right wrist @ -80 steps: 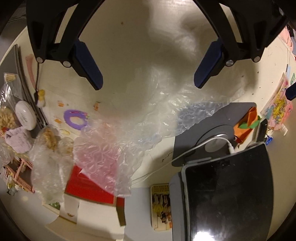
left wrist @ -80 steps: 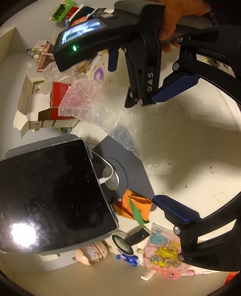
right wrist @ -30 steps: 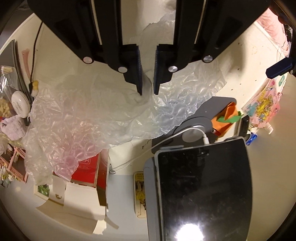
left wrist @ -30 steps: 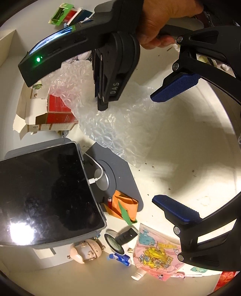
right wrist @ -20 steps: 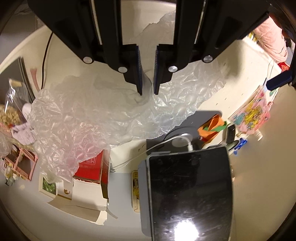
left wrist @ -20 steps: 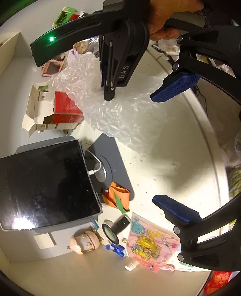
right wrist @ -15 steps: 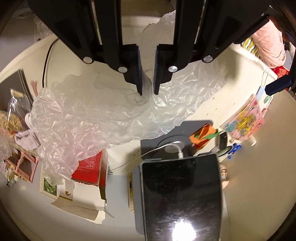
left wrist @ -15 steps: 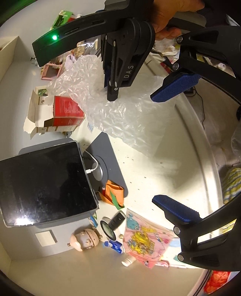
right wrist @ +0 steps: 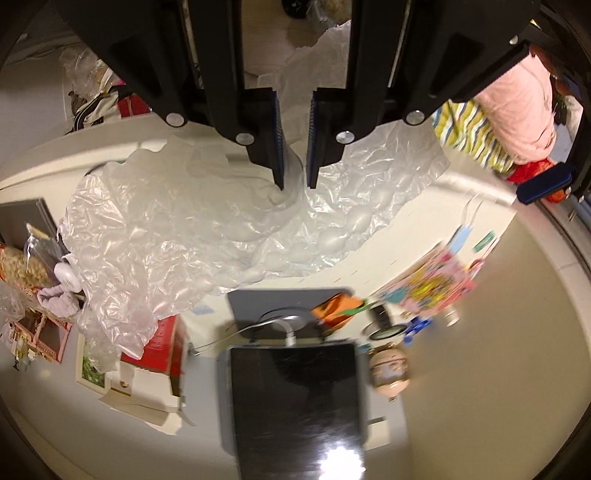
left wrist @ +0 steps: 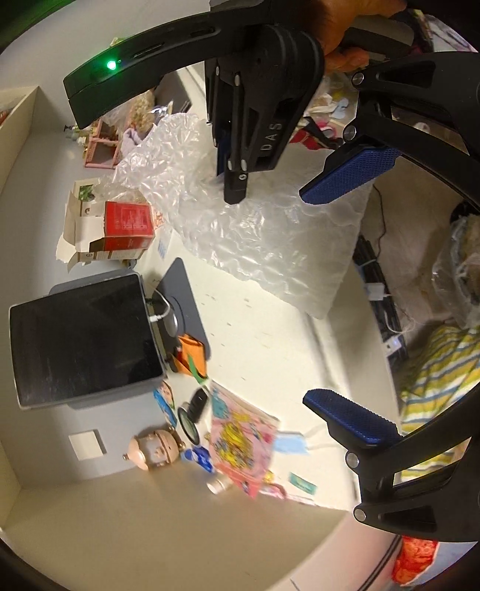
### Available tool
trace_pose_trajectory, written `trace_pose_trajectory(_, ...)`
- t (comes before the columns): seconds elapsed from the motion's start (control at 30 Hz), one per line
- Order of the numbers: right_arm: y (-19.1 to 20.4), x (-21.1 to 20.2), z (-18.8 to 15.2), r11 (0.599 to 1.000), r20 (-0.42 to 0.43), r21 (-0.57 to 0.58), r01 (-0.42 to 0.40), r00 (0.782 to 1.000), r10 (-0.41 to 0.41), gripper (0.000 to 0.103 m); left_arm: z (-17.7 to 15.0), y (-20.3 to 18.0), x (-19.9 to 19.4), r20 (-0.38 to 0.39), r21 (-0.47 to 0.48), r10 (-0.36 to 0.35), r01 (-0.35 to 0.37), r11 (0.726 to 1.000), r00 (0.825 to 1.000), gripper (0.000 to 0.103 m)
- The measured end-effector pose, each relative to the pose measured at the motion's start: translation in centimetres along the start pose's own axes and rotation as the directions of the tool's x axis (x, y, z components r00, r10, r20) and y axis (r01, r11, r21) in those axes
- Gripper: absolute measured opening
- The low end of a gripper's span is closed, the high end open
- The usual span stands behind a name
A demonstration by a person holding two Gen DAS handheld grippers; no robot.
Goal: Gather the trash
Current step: 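Lift the held bubble wrap with the right tool toward the bin, then lower the held bubble wrap with the right tool into the bin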
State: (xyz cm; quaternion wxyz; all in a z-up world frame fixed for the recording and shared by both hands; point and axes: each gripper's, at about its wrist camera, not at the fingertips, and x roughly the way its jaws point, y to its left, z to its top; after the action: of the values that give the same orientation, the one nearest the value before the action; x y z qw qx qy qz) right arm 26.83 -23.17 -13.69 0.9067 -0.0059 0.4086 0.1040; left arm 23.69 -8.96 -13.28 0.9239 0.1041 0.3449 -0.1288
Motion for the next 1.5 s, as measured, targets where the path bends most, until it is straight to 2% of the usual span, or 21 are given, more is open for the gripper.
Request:
trace_pose_trajectory(0.5, 12.2, -4.5, -11.8, 0.998, -0.078, -0.039, -0.044, 0.996, 0.04, 0.013, -12.8, 4.8, -9.9, -0.025, -0.019, 0.025, -0.025, 0.999, 0.999, 0.097)
trace_pose_trajectory(0.7, 14.9, -5.6, -15.9, 0.999, -0.121, -0.022, -0.041, 0.992, 0.038, 0.013, -17.0, 5.5, -12.3, -0.05, -0.02, 0.014, -0.015, 1.0, 0.999, 0.097)
trace_pose_trajectory(0.8, 15.5, -5.8, -18.0, 0.999, -0.154, -0.009, -0.04, 0.987, 0.038, 0.013, -18.9, 5.5, -13.2, -0.055, -0.026, 0.045, -0.047, 0.999, 0.997, 0.097)
trace_pose_trajectory(1.03, 15.4, -5.1, -21.2, 0.999, -0.215, -0.013, -0.047, 0.976, 0.043, 0.013, -22.6, 4.4, -13.1, -0.118, -0.035, 0.037, -0.042, 0.999, 0.992, 0.097)
trace_pose_trajectory(1.2, 15.0, -3.1, -23.4, 0.997, -0.266, -0.024, -0.071, 0.962, 0.062, 0.013, -25.8, 3.8, -11.4, -0.179, -0.066, 0.053, -0.066, 0.996, 0.982, 0.097)
trace_pose_trajectory(1.5, 16.5, 2.5, -29.5, 0.98, -0.395, -0.1, -0.171, 0.911, 0.119, 0.013, -32.8, 3.5, -7.8, -0.318, -0.156, 0.056, -0.111, 0.982, 0.947, 0.097)
